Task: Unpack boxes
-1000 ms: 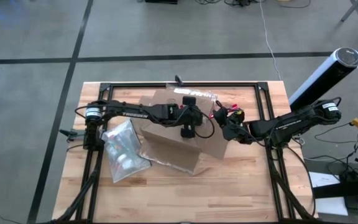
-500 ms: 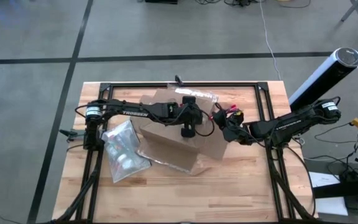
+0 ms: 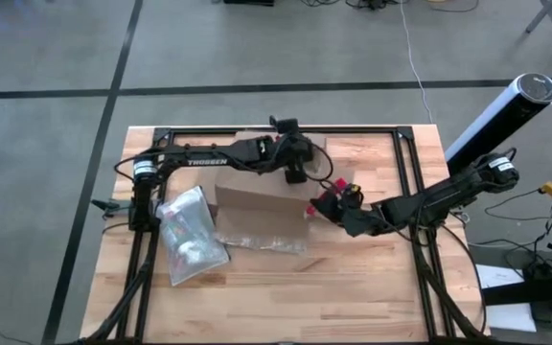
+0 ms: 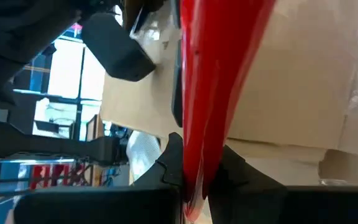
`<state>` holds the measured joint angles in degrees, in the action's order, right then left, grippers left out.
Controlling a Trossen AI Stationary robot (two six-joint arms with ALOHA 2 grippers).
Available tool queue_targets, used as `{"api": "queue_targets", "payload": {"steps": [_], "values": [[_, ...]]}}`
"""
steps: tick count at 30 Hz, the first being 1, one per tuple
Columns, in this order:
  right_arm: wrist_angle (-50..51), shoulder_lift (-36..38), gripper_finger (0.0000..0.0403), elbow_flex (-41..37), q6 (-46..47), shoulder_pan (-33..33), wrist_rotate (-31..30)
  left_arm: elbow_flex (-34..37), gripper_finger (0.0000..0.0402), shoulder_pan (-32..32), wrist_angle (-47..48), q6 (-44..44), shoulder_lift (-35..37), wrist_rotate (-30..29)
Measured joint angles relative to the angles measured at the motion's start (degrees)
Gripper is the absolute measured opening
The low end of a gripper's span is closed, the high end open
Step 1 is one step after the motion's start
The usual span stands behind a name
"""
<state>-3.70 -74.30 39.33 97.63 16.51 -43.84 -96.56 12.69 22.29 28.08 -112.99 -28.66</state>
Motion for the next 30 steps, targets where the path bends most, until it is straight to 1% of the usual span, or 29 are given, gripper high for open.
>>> {"api": "queue_targets", "payload": {"steps": [2, 6, 9, 12, 15, 20, 30], "values": [[0.12, 1.19, 0.0016, 0.0, -1.56, -0.06, -1.29, -0.81, 0.0, -0.22, 2.46, -0.25, 0.0, 0.07], [1.05, 3.1, 0.0016, -0.1, -3.46, -0.11, -5.0, -1.65, 0.0, -0.34, 4.35, -0.9, 0.13, 0.74], [3.52, 5.08, 0.0016, -0.16, -4.56, -0.44, -9.42, -1.64, 0.0, -0.66, 6.01, -0.72, 0.52, 1.7], [7.98, 6.85, 0.0016, -0.26, -5.97, -0.37, -9.28, -1.53, 0.0, -1.17, 8.6, -0.73, 0.73, 2.43], [12.98, 8.41, 0.0016, -0.28, -4.22, -0.35, -10.11, -1.46, 0.0, -1.31, 9.89, -1.1, 1.36, 2.55], [15.18, 9.7, 0.0016, -0.28, -3.57, -1.63, -16.59, -1.45, 0.0, -1.68, 10.93, -2.56, 2.17, 2.89], [12.89, 9.24, 0.0016, -0.31, -9.47, -8.64, -16.62, -1.35, 0.0, -2.05, 11.75, -3.88, 2.34, 4.08]]}}
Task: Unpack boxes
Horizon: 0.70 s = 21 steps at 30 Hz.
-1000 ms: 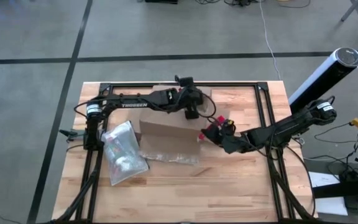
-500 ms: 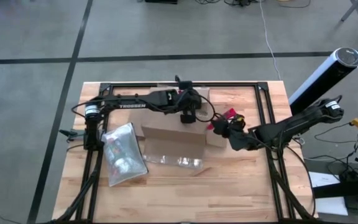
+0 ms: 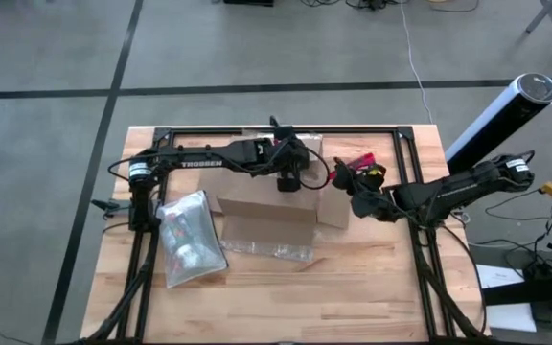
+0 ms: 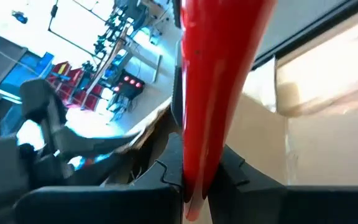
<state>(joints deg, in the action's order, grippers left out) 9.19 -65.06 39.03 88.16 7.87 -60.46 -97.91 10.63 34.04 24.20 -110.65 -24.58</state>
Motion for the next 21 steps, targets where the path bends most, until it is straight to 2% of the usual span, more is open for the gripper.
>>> {"api": "queue_targets", "payload": {"steps": [7, 12, 15, 21], "values": [[-3.48, -0.72, 0.0016, 0.0, -5.99, -3.88, 2.63, 0.0, 0.0, -0.13, -0.31, -1.67, 0.02, 1.17], [-10.86, -4.64, 0.0016, 0.0, -10.07, -5.45, 6.68, 0.0, 0.0, -0.13, -0.8, -2.23, 0.02, 1.22], [-14.51, -7.74, 0.0016, 0.0, -10.8, -5.92, 7.83, 0.0, 0.0, -0.15, -0.79, -2.28, 0.02, 1.41], [-14.39, -11.08, 0.0016, 0.0, -10.67, -5.99, 11.88, 0.02, 0.0, -0.22, -0.37, -2.52, 0.02, 1.73]]}}
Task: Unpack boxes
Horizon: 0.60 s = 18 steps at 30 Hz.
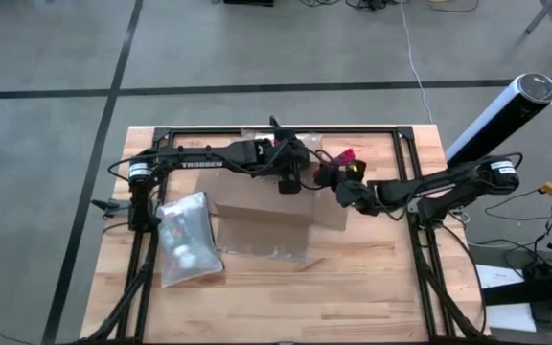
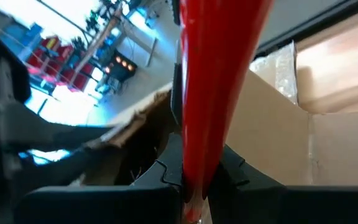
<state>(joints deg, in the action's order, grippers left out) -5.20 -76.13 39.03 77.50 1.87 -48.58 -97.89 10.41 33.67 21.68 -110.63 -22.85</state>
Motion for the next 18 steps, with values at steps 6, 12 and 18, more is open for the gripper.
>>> {"api": "queue_targets", "payload": {"steps": [6, 12, 18], "values": [[0.38, -0.05, 0.0016, 0.0, -0.35, 2.73, 4.0, 0.02, 0.0, 0.61, 0.44, 0.19, 0.0, 0.08], [0.62, 0.06, 0.0016, -0.02, 1.38, 7.18, 6.33, 0.01, 0.0, 2.35, -0.03, 0.2, 0.29, 0.97], [0.59, 1.36, 0.0016, -0.04, 3.53, 10.5, 8.92, -0.24, 0.0, 4.3, -1.07, 0.07, 0.46, 0.95]]}}
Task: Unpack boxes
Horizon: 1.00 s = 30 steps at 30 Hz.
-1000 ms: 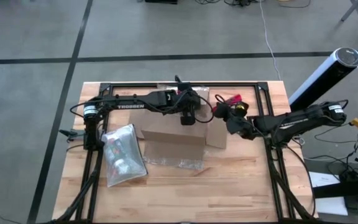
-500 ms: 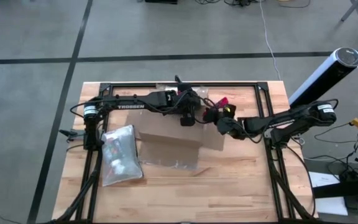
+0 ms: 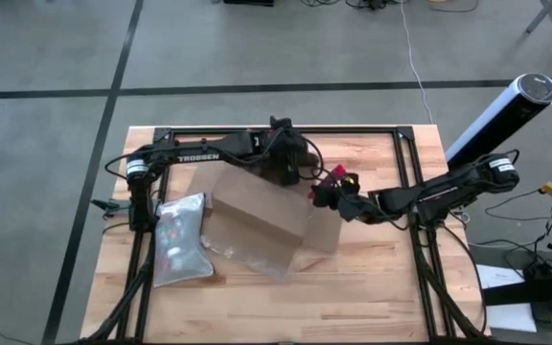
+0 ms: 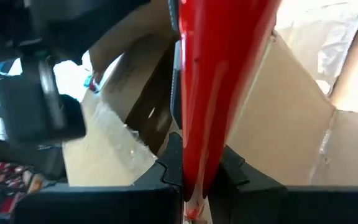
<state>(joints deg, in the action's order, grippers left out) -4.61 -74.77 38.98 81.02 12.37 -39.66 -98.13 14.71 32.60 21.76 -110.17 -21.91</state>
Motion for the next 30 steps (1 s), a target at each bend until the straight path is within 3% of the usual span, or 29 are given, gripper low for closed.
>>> {"api": "queue_targets", "payload": {"steps": [7, 16, 22, 30], "values": [[0.69, 3.25, 0.0016, 0.0, -2.48, 1.7, 5.18, 0.02, 0.0, 0.84, 0.15, -0.04, -0.15, -0.03], [2.37, 9.26, 0.0015, 0.0, -8.88, 2.41, 6.33, 0.02, 0.0, 0.97, 0.09, -0.49, -0.24, 0.5], [14.36, 11.4, 0.0015, 0.02, -5.43, 1.51, 4.49, 0.1, 0.0, 1.11, -0.17, -2.43, -0.28, 4.67], [28.3, 12.27, 0.0015, 0.37, -1.31, -0.5, 4.22, -2.96, 0.0, -1.41, 1.43, -2.58, -0.6, 5.55]]}}
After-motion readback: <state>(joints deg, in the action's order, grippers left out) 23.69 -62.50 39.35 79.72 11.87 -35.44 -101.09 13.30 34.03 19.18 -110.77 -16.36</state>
